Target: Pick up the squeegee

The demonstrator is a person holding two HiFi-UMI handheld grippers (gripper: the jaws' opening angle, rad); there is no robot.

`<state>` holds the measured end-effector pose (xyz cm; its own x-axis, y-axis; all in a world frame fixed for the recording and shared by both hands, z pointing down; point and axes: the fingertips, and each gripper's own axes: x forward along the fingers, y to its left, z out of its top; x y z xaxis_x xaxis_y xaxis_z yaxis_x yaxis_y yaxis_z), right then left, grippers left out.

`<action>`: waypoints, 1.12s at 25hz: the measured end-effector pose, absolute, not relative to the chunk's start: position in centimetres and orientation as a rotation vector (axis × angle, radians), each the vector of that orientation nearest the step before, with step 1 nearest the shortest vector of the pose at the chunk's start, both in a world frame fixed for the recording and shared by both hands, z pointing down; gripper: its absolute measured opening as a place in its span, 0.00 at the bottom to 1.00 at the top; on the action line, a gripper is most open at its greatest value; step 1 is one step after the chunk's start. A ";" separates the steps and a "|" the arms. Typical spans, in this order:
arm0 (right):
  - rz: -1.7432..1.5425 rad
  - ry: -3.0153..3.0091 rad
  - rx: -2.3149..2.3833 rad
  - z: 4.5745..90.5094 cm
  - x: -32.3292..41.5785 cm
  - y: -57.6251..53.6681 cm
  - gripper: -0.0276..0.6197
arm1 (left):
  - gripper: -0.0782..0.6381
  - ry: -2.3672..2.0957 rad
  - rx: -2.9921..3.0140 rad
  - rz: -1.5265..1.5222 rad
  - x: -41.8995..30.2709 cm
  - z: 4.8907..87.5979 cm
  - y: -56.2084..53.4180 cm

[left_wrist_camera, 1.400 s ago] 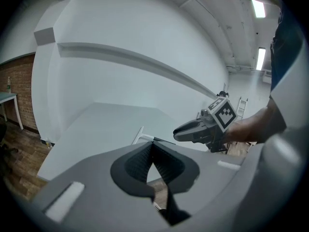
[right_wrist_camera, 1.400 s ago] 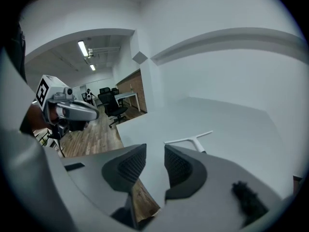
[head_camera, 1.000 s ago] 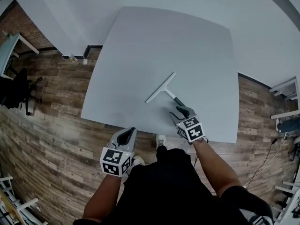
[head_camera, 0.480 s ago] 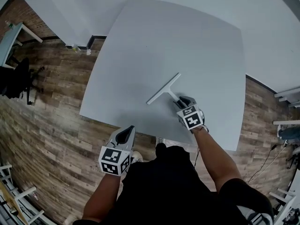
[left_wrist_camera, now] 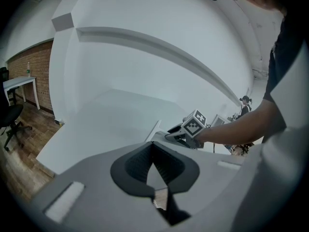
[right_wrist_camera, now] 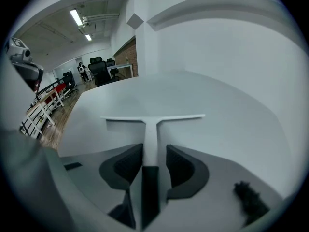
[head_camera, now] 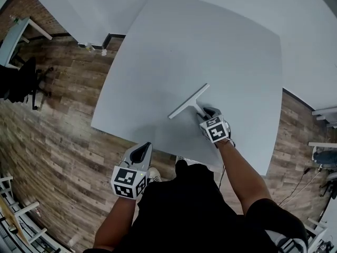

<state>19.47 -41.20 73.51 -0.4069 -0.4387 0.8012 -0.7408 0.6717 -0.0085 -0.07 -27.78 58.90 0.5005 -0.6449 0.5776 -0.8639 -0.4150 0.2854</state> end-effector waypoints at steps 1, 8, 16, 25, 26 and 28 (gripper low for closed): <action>0.467 -2.054 0.905 73.8 19.4 -41.1 0.29 | 0.12 -1.235 2.188 0.518 -0.2 58.9 -27.6; 0.470 -2.045 0.878 74.1 19.0 -40.9 0.24 | 0.12 -1.246 2.179 0.533 -0.6 58.8 -27.2; 0.544 -2.060 0.883 73.8 18.7 -40.5 0.18 | 0.12 -1.238 2.199 0.543 -0.5 58.6 -26.5; 0.558 -2.156 0.944 69.3 16.9 -38.7 0.18 | 0.12 -1.245 2.230 0.521 -1.7 57.8 -25.2; 0.557 -2.170 0.949 68.6 16.7 -38.4 0.18 | 0.12 -1.247 2.232 0.516 -1.8 57.6 -25.0; 0.553 -2.200 0.956 67.1 16.2 -37.7 0.18 | 0.12 -1.251 2.235 0.505 -2.1 57.3 -24.6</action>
<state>16.16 -37.72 67.14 -0.5097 -0.4759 0.7168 -0.7583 0.6421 -0.1129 -2.12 -24.64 57.32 0.5025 -0.6662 0.5511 -0.8621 -0.4346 0.2607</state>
